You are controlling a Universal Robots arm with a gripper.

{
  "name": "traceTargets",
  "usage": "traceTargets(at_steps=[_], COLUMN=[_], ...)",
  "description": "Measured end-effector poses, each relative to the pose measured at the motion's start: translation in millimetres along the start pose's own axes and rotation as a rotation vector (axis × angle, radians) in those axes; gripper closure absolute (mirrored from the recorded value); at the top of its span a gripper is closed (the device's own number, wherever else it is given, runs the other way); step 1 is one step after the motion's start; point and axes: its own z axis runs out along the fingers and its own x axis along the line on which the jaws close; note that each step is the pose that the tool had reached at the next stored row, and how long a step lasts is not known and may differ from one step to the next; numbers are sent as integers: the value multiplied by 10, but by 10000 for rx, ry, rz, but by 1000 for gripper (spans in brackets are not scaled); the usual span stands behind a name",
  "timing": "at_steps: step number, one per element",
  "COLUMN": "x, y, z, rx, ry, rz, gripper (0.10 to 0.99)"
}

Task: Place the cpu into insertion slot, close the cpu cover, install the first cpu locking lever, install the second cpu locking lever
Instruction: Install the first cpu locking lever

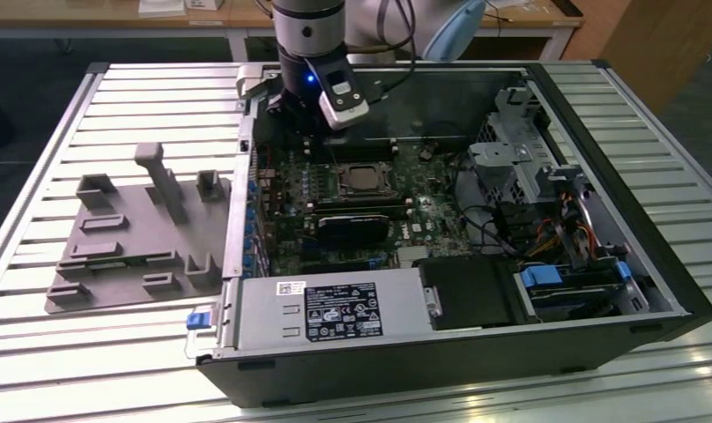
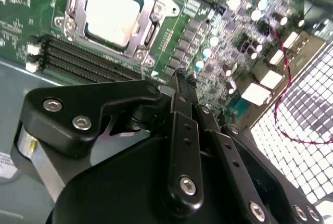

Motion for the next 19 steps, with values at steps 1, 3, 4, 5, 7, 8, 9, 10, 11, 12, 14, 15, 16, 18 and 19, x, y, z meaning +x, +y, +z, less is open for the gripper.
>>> traceTargets(at_steps=[1, 3, 4, 5, 7, 8, 9, 10, 11, 12, 14, 15, 16, 18, 19], x=[6, 12, 13, 13, 13, 13, 13, 13, 13, 13, 13, 13, 13, 13, 13], y=[-1, -2, -3, -3, -3, -4, -3, -4, -4, -4, -4, -4, -4, -3, -3], z=[0, 1, 1, 2, 3, 4, 4, 5, 5, 6, 8, 8, 9, 10, 10], rx=[-104, -293, -378, -445, -582, -670, -774, -887, -994, -1090, -1237, -1302, -1349, -1371, -1372], ry=[11, 31, 39, 46, 62, 72, 82, 94, 107, 118, 131, 139, 144, 146, 146], rz=[3, 10, 13, 15, 20, 22, 26, 30, 33, 36, 42, 43, 45, 46, 46], gripper=[984, 984, 984, 984, 984, 984, 984, 984, 984, 984, 984, 984, 984, 984, 984])
